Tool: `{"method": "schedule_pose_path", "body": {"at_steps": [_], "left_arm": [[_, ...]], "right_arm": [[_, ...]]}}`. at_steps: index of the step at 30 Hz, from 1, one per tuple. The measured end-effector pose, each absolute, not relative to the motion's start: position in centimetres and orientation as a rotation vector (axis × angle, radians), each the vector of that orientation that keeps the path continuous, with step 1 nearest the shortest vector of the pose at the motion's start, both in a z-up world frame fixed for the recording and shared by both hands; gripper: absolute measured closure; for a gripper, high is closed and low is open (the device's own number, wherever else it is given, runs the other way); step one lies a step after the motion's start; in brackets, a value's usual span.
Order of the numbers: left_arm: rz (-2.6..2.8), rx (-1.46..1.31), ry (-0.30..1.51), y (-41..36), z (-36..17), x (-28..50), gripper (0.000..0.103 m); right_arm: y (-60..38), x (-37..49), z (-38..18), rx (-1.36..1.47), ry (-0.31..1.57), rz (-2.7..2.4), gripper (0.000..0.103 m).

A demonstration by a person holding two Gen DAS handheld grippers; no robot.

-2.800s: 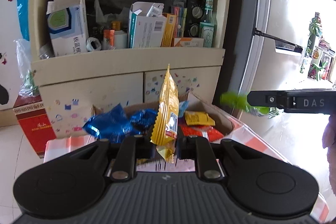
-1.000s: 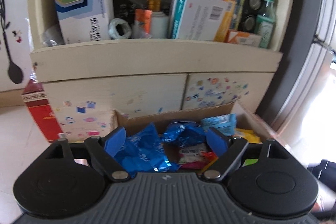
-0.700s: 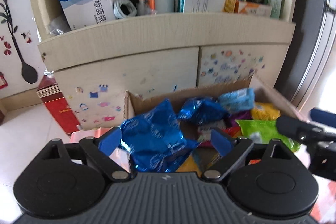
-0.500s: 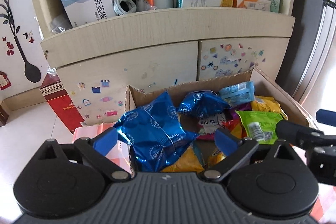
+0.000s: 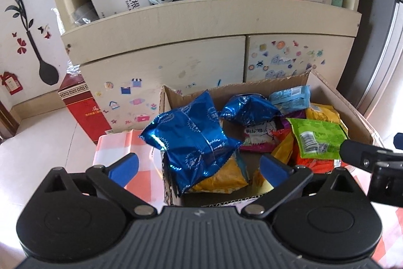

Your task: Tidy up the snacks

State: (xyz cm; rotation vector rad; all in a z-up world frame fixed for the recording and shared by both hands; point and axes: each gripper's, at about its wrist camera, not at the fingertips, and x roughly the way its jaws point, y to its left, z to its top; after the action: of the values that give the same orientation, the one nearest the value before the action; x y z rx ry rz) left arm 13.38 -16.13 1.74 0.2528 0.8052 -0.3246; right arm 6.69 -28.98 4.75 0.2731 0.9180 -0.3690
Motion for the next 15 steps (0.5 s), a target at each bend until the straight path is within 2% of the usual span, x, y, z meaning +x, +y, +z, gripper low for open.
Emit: {"method": "schedule_pose_path", "body": {"at_steps": [15], "left_arm": [[-0.276, 0.241, 0.863, -15.83, 1.95, 13.32, 0.001]], "right_arm": [[-28.61, 7.69, 4.27, 0.268, 1.006, -0.439, 0.0]]}}
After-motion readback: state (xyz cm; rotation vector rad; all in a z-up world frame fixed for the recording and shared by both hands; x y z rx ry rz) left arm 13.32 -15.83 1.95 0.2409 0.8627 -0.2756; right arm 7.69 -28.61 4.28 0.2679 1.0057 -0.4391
